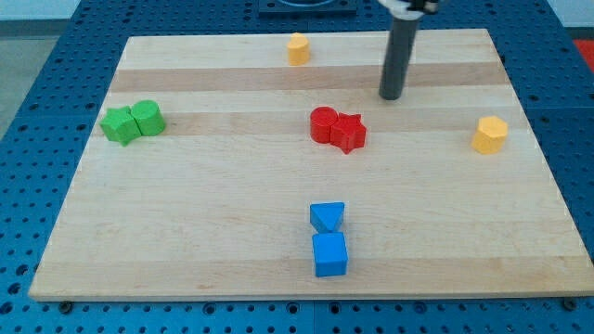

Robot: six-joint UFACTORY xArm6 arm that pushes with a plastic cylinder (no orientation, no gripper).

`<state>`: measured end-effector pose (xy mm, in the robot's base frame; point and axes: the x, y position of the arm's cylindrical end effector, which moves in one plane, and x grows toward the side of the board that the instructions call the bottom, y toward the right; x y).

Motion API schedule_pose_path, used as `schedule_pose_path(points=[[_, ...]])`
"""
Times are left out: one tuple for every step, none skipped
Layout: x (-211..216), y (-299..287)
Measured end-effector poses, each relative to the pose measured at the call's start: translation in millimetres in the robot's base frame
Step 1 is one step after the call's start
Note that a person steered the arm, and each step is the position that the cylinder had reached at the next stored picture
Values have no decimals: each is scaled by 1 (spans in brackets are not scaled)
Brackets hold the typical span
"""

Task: Push the yellow heart close to the yellow hexagon

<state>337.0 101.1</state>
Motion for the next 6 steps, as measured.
schedule_pose_path(points=[[0,-28],[0,-38],[0,-39],[0,-56],[0,-84],[-3,-129]])
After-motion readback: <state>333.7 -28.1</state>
